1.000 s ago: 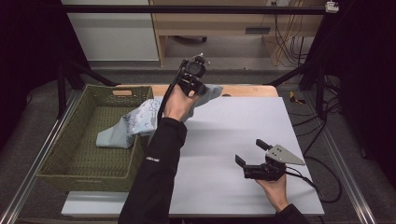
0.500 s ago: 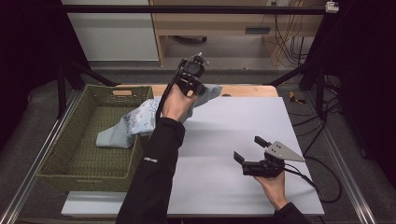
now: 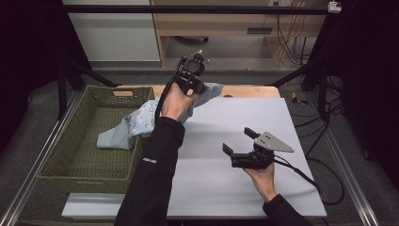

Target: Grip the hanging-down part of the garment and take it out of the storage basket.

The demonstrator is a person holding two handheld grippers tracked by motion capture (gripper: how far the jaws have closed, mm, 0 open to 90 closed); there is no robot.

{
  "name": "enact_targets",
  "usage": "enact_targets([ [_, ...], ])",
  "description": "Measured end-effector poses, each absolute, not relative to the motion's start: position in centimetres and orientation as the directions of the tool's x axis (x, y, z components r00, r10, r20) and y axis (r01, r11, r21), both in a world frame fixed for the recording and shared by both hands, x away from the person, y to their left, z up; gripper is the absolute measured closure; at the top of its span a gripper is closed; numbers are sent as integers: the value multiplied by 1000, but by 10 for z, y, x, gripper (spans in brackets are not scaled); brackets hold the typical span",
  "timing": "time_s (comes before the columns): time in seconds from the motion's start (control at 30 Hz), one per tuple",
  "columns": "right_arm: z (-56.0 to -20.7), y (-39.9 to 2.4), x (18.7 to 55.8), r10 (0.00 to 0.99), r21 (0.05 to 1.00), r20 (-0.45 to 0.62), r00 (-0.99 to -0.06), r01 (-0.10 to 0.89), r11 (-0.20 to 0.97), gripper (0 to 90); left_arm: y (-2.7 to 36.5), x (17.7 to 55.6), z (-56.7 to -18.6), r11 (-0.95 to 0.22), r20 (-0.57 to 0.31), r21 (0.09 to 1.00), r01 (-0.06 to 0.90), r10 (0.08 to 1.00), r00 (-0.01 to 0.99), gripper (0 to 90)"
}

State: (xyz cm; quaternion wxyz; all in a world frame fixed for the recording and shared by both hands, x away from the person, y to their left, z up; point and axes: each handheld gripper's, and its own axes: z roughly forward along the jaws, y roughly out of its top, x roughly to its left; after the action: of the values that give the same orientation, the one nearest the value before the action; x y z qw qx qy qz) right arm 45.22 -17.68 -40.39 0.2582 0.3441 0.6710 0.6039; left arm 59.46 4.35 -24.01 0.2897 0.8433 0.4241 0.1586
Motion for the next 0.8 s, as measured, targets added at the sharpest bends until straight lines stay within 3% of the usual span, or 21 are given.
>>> enact_targets([
  [0.8, -401, -124, 490, 769, 984, 36, -638, 156, 83, 12, 51, 597, -237, -466, 15, 632, 620, 807, 591, 843],
])
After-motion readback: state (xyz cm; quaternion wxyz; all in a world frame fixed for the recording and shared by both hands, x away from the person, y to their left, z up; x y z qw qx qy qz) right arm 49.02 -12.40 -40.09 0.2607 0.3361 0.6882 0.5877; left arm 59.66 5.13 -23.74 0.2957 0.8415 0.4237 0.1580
